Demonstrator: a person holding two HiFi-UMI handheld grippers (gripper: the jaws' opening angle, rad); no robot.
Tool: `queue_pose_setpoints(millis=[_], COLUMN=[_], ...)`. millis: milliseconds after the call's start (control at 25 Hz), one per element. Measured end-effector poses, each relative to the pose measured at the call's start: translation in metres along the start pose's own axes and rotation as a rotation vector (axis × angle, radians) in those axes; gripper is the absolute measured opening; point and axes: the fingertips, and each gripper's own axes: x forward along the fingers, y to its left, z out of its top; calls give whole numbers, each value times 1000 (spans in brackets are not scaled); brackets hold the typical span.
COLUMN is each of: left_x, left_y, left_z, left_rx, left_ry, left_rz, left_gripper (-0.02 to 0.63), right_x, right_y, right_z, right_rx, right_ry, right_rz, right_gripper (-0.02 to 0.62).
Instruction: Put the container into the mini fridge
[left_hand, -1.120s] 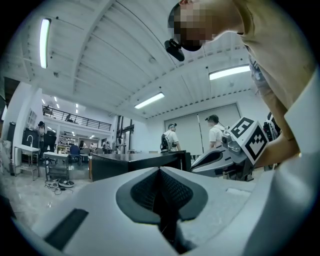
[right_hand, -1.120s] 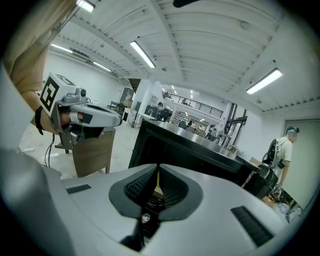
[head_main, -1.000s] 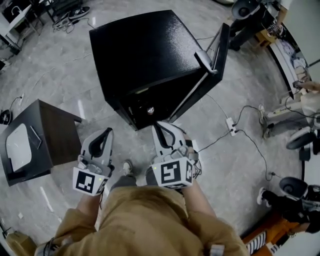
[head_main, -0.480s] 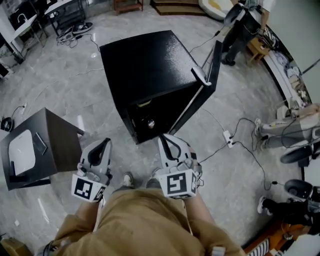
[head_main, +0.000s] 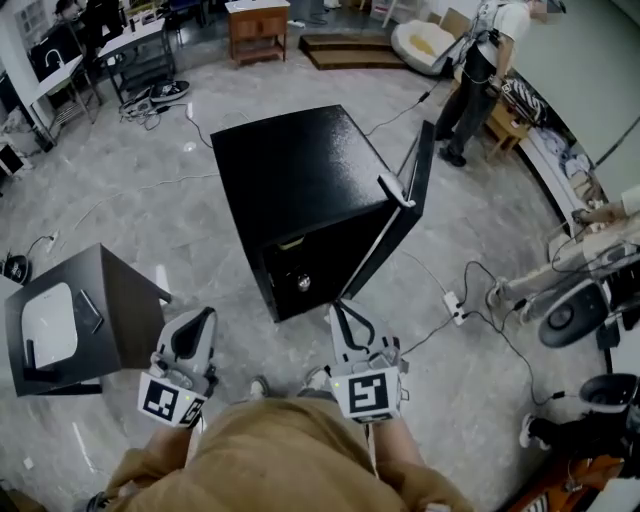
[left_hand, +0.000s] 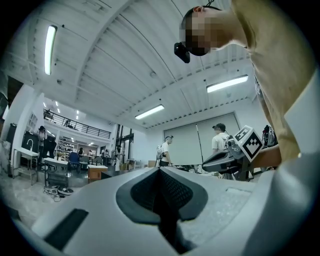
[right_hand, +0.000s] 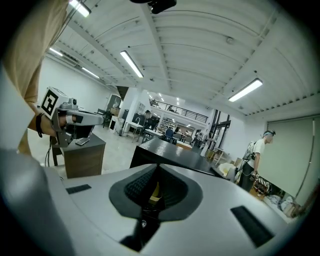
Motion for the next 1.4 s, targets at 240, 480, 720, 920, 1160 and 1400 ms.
queue_pose_setpoints(millis=[240, 480, 720, 920, 1160, 1400], left_x=[-19, -36, -46, -47, -39, -31], left_y=[21, 52, 78, 97, 103, 108], left_z=[14, 19, 33, 30, 32, 33], left_rx=[-7, -12, -6, -19, -21, -18], left_ry=[-23, -42, -61, -68, -81, -87], left_rz=[50, 119, 175, 209, 210, 204], left_gripper=[2, 2, 2, 2, 2, 2], right_x=[-5, 6, 6, 9, 4, 2], right_y=[-11, -12, -20, -30, -44, -51], right_z=[5, 13, 29, 34, 40, 50], right_rx=[74, 163, 199, 223, 246, 265], right_ry=[-17, -41, -63, -82, -105, -143], right_rz=[-47, -50, -60, -77, -96, -104], right_gripper=[8, 8, 8, 8, 8, 3])
